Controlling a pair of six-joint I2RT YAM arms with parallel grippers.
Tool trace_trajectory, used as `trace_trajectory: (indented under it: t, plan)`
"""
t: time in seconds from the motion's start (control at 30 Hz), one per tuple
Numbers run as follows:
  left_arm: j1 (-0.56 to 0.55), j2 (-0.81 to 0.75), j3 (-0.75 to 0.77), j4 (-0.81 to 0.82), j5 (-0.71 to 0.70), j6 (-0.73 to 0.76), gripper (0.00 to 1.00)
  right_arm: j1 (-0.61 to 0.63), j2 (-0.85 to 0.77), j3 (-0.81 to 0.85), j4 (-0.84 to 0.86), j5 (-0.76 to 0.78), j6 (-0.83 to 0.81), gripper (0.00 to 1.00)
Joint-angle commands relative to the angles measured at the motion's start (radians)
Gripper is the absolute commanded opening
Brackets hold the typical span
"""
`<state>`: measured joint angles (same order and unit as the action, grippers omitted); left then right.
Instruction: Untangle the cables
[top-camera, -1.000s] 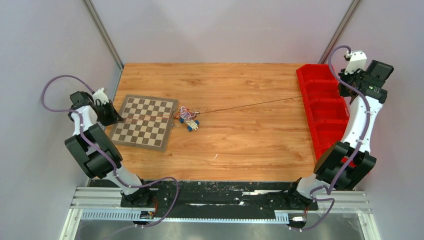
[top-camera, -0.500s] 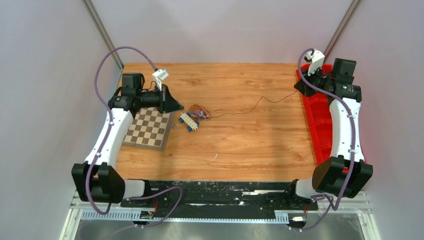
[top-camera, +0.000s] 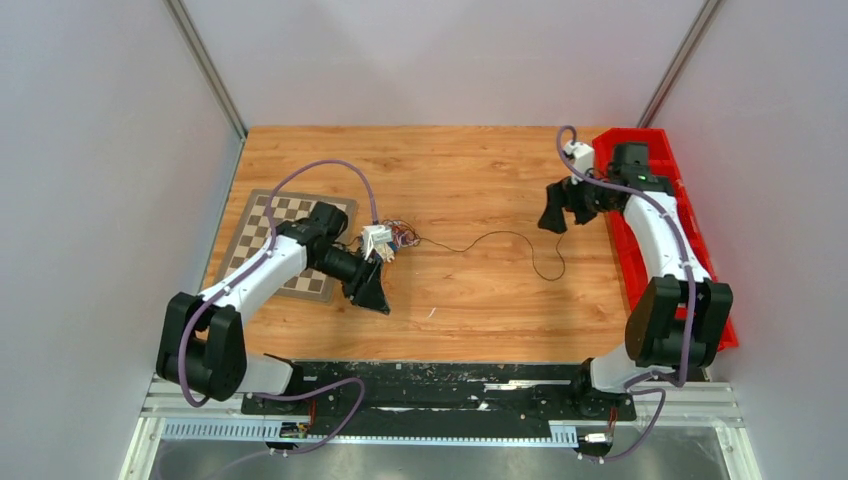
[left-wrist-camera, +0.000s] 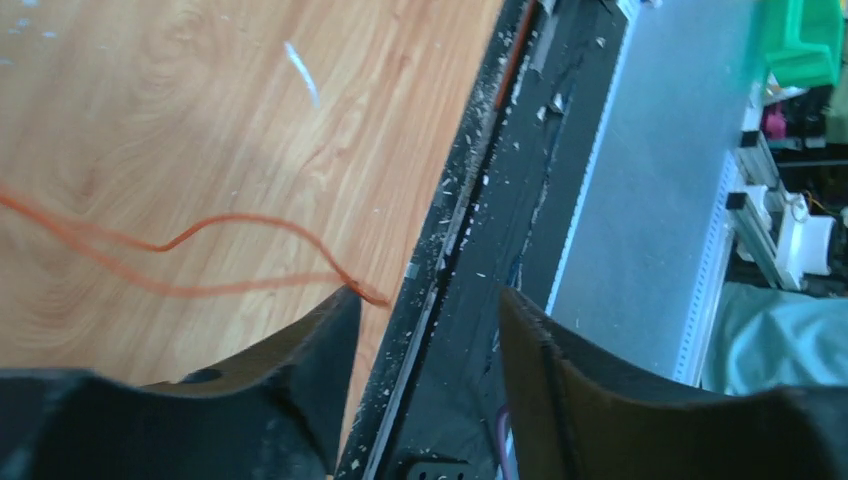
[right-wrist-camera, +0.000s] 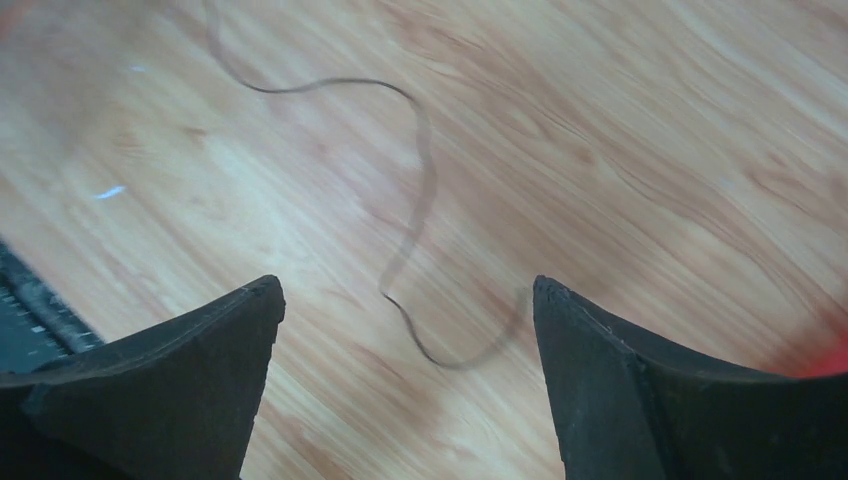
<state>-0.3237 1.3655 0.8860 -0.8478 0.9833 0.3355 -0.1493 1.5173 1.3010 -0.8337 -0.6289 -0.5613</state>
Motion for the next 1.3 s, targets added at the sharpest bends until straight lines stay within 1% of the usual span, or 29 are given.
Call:
trace_trajectory:
  t: [0.0, 0.03, 0.07, 0.1, 0.17, 0.23, 0.27, 0.3, 0.37, 0.47, 0.53, 0.57, 0.67, 0.73, 0.83, 0.9, 1.03, 1.1, 1.13, 1.2, 1.23, 1.27]
  plan:
    - [0.042, -0.031, 0.125, 0.012, -0.099, 0.113, 0.72, 0.185, 0.061, 0.050, 0.094, -0.142, 0.135, 0.93]
    - [0.062, -0.012, 0.141, 0.025, -0.119, 0.104, 0.75, 0.232, 0.084, 0.058, 0.132, -0.153, 0.172, 0.93]
    - [0.110, 0.000, 0.170, 0.055, -0.121, 0.103, 0.79, 0.276, 0.115, 0.065, 0.176, -0.160, 0.209, 0.93]
    - [0.160, 0.034, 0.186, 0.072, -0.121, 0.092, 0.80, 0.320, 0.147, 0.080, 0.217, -0.164, 0.242, 0.92]
    - [0.216, 0.099, 0.229, 0.138, -0.138, 0.059, 0.81, 0.403, 0.225, 0.126, 0.280, -0.169, 0.303, 0.90]
    - [0.233, 0.165, 0.264, 0.266, -0.201, 0.027, 0.80, 0.477, 0.314, 0.186, 0.331, -0.158, 0.348, 0.86]
    - [0.235, 0.184, 0.274, 0.298, -0.230, 0.028, 0.78, 0.508, 0.360, 0.220, 0.351, -0.147, 0.361, 0.84]
    - [0.235, 0.213, 0.274, 0.373, -0.239, 0.035, 0.78, 0.533, 0.403, 0.251, 0.371, -0.133, 0.371, 0.82]
    - [0.235, 0.251, 0.272, 0.465, -0.246, 0.060, 0.76, 0.569, 0.483, 0.313, 0.406, -0.117, 0.387, 0.79]
    - [0.226, 0.311, 0.297, 0.486, -0.218, 0.192, 0.71, 0.594, 0.595, 0.390, 0.451, -0.103, 0.426, 0.77]
    - [0.215, 0.319, 0.271, 0.538, -0.217, 0.255, 0.70, 0.601, 0.646, 0.426, 0.487, -0.105, 0.459, 0.74]
    - [0.206, 0.320, 0.258, 0.594, -0.216, 0.267, 0.70, 0.605, 0.669, 0.440, 0.503, -0.108, 0.470, 0.72]
    - [0.182, 0.342, 0.235, 0.643, -0.229, 0.342, 0.68, 0.622, 0.726, 0.486, 0.521, -0.116, 0.481, 0.67]
    - [0.154, 0.367, 0.242, 0.639, -0.268, 0.383, 0.65, 0.628, 0.751, 0.497, 0.526, -0.125, 0.488, 0.65]
    - [0.113, 0.389, 0.230, 0.684, -0.332, 0.406, 0.54, 0.637, 0.768, 0.495, 0.533, -0.129, 0.486, 0.64]
    - [0.098, 0.408, 0.237, 0.678, -0.357, 0.431, 0.51, 0.648, 0.776, 0.490, 0.537, -0.118, 0.480, 0.64]
    - [0.094, 0.431, 0.252, 0.647, -0.365, 0.461, 0.50, 0.667, 0.804, 0.491, 0.546, -0.096, 0.477, 0.63]
    - [0.087, 0.437, 0.252, 0.627, -0.376, 0.490, 0.51, 0.674, 0.818, 0.497, 0.552, -0.094, 0.482, 0.60]
    - [0.076, 0.439, 0.251, 0.619, -0.384, 0.499, 0.50, 0.680, 0.821, 0.500, 0.553, -0.090, 0.483, 0.57]
    - [0.063, 0.439, 0.244, 0.622, -0.409, 0.515, 0.42, 0.689, 0.822, 0.497, 0.554, -0.063, 0.476, 0.46]
    - [0.061, 0.427, 0.233, 0.632, -0.416, 0.502, 0.30, 0.692, 0.818, 0.492, 0.554, -0.038, 0.476, 0.39]
    - [0.059, 0.419, 0.227, 0.660, -0.418, 0.490, 0.22, 0.692, 0.810, 0.482, 0.554, -0.015, 0.477, 0.29]
